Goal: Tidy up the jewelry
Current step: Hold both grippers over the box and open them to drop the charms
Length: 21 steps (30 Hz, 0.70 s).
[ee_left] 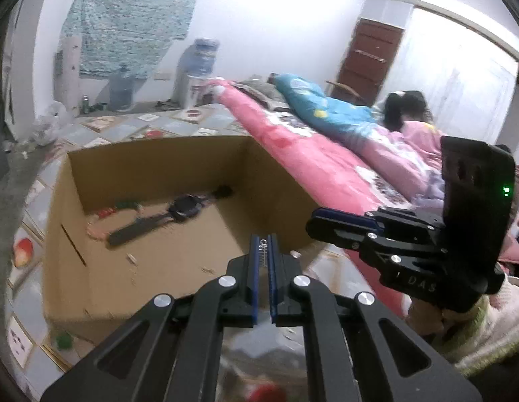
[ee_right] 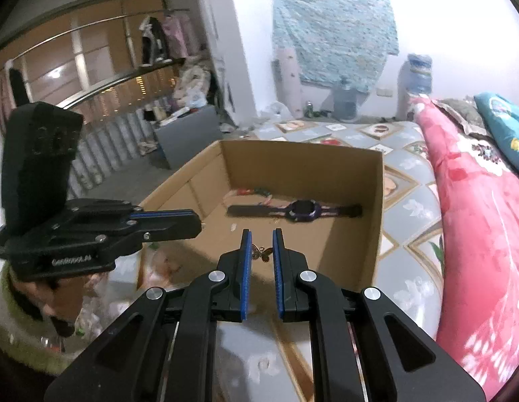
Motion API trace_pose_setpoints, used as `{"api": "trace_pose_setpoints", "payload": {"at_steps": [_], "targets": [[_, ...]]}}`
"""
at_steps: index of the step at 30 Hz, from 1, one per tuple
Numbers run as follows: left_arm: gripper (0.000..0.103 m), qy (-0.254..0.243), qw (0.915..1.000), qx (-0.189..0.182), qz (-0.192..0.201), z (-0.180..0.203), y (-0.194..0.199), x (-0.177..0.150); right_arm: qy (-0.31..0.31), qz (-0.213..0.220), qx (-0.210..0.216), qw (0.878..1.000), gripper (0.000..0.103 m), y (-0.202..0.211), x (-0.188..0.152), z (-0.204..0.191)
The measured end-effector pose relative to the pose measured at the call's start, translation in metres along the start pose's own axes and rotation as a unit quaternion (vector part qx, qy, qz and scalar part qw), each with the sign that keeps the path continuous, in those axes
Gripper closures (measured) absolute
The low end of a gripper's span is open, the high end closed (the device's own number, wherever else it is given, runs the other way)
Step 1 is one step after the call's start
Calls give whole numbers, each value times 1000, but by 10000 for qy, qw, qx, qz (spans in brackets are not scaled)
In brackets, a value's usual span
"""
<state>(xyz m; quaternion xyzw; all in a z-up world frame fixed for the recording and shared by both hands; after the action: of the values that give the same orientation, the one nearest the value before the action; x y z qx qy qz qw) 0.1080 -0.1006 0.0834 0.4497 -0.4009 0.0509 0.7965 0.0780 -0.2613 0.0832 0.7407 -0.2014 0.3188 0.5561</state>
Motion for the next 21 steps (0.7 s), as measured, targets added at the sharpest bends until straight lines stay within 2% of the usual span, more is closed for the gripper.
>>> {"api": "trace_pose_setpoints", "payload": {"at_steps": [4, 9, 12, 14, 15, 21], "targets": [[99, 135, 9986, 462, -227, -27, -27, 15, -339, -280, -367, 9984, 93, -35, 18, 11], [98, 262, 9954, 816, -418, -51, -54, 22, -558, -490, -730, 9946, 93, -56, 23, 22], [98, 425, 9931, 959, -516, -62, -66, 24, -632, -503, -926, 9924, 89, -62, 24, 25], [94, 498, 9926, 969, -531, -64, -66, 22, -701, -451, -855, 9928, 84, -61, 23, 27], [89, 506, 9925, 986, -521, -65, -65, 21, -703, -407, -861, 9930, 81, -59, 21, 27], [72, 458, 9917, 1137, -382, -60, -53, 17, -757, -224, -760, 9940, 73, -49, 19, 28]]}}
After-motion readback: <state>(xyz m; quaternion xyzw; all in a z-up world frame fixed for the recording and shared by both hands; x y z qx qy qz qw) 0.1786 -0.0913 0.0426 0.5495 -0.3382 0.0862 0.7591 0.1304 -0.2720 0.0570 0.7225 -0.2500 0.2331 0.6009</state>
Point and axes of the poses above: each gripper's, at about its wrist camera, not at the fingertips, and y roughly against the way its jaws point, z to its right, x to its top, the point moved 2 cm from there along -y, roughly the way its jaws point, and after that the axes turned 6 degrees about -z, right-handed, at the moved point
